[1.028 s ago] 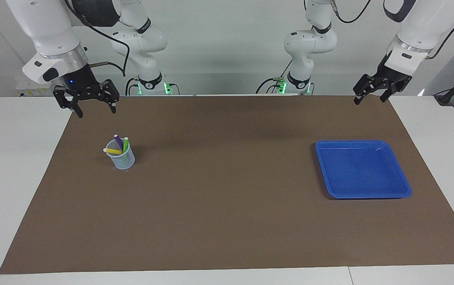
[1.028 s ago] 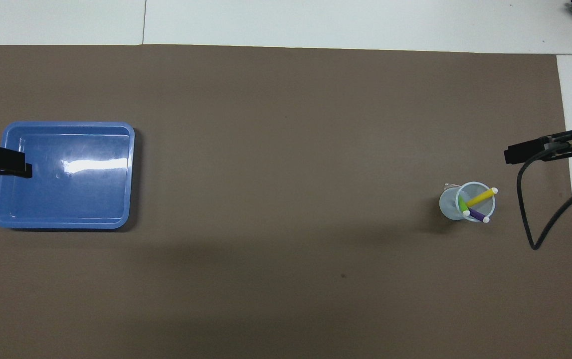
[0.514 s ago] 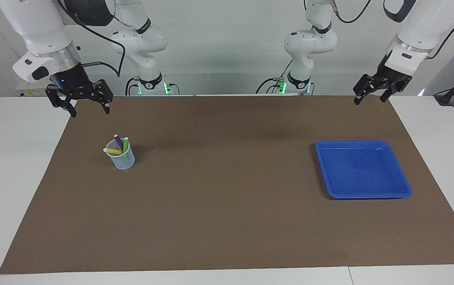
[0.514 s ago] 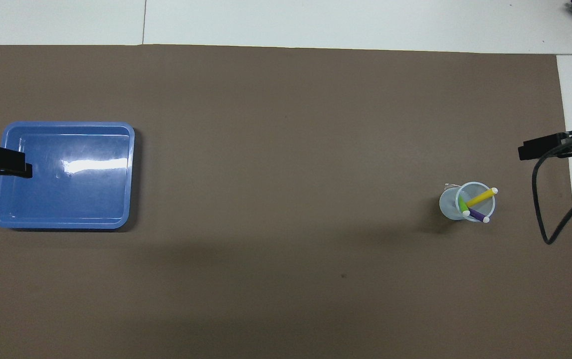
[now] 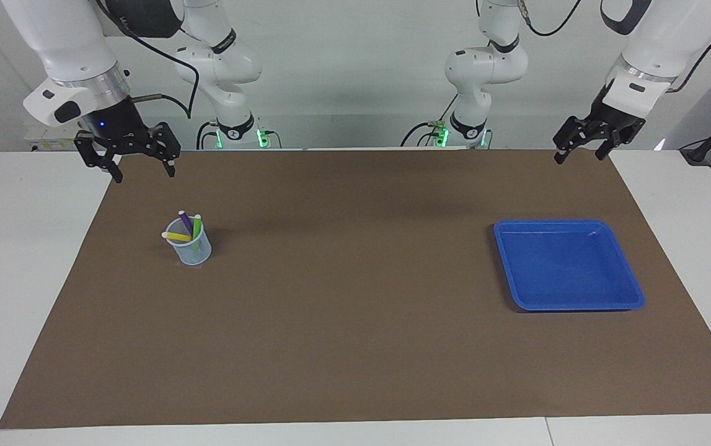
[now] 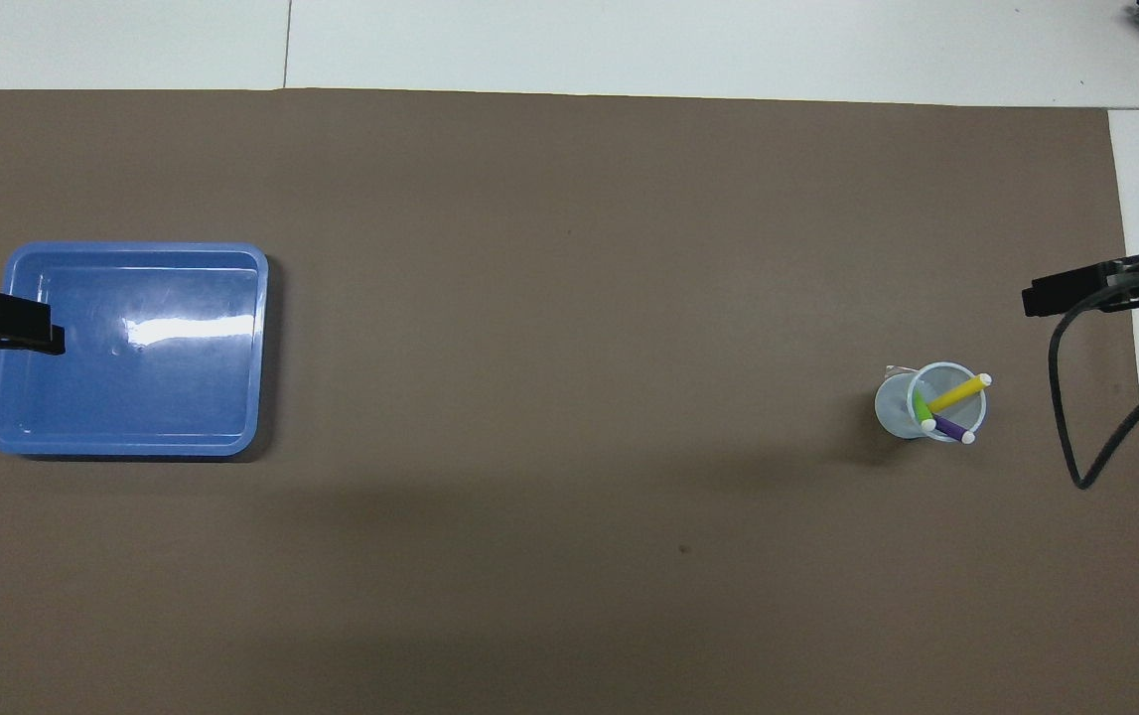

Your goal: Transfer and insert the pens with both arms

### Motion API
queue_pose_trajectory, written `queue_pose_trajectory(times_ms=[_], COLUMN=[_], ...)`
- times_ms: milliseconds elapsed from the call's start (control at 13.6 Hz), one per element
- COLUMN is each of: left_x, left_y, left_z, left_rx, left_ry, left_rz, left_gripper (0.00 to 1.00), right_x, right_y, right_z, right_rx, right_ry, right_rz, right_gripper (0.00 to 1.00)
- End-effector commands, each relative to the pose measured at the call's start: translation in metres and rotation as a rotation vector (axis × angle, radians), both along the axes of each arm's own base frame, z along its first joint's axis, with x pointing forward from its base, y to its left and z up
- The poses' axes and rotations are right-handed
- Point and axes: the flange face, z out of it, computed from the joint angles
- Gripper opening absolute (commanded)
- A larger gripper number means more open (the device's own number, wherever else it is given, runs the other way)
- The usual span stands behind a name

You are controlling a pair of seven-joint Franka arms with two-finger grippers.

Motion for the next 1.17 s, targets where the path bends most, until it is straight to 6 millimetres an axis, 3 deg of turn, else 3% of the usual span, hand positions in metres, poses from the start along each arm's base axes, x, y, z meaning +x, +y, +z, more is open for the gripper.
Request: queue_pose_trajectory(times_ms=[0,294,441,1101], left_x=[-0.0025,-0.0021,-0.0016,-0.0011], left_y=[0.0013,0.0005,0.0005,0.0006], left_z=[0.0044,0.0036,0.0028,0.0020], left_rx=[-0.010,-0.010,-0.010,-0.010], left_ry=[-0.003,-0.002,0.000,0.001], left_rz=[-0.005,-0.006,-0.006,-0.006], left_gripper=[1.00,1.00,1.00,1.00], right_x=[0.0021,-0.0005,-0.0027,-0.0009], right_y=[-0.0023,-0.0016,-0.0016,0.0010], right_z=[0.0020,0.0010,0.0105,0.0022], right_rx=[-0.005,-0.006,-0.006,-0.004], right_ry=[0.020,0.043,0.042,0.048], right_rz=[-0.024,-0.040,-0.040,-0.068], right_gripper=[1.00,1.00,1.00,1.00])
